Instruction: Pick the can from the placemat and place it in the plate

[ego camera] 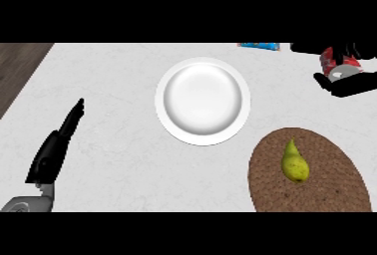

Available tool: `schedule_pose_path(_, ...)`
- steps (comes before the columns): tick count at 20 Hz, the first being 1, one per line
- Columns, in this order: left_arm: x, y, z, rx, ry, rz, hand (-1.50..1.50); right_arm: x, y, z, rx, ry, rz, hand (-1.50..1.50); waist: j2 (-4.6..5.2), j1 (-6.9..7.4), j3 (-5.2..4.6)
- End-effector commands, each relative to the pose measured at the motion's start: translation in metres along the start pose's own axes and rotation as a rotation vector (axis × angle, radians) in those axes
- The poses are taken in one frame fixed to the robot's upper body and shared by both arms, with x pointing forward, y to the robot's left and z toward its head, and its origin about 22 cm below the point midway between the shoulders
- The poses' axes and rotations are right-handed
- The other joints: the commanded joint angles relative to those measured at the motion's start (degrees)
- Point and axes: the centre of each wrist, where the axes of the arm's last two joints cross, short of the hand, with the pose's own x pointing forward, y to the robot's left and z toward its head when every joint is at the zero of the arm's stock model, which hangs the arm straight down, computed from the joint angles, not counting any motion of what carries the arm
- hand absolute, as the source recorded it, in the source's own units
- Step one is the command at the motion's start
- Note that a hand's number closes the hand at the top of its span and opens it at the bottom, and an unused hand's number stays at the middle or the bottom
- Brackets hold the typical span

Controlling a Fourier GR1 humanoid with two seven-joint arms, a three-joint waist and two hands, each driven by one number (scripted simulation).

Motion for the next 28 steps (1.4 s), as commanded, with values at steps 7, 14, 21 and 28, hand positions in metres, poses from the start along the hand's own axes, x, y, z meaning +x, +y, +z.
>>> schedule_pose_path(7, -0.011, 0.031, 0.004, 0.064, 0.057, -0.007, 0.00, 0.001, 0.016, -0.061, 0.044, -0.409, -0.235, 1.50, -1.40, -4.52, -0.31)
schedule_pose_path(14, -0.032, 0.038, 0.027, 0.088, 0.099, -0.012, 0.00, 0.075, 0.034, -0.133, 0.135, -0.460, -0.302, 1.50, -2.25, -6.81, -0.42)
schedule_pose_path(21, -0.027, 0.014, 0.042, 0.099, 0.091, -0.020, 0.00, 0.139, 0.090, -0.165, 0.247, -0.432, -0.348, 1.50, -2.33, -6.91, -0.41)
schedule_pose_path(28, -0.031, 0.026, 0.032, 0.103, 0.101, -0.024, 0.00, 0.178, 0.147, -0.171, 0.404, -0.408, -0.250, 1.50, -2.06, -6.96, -0.45)
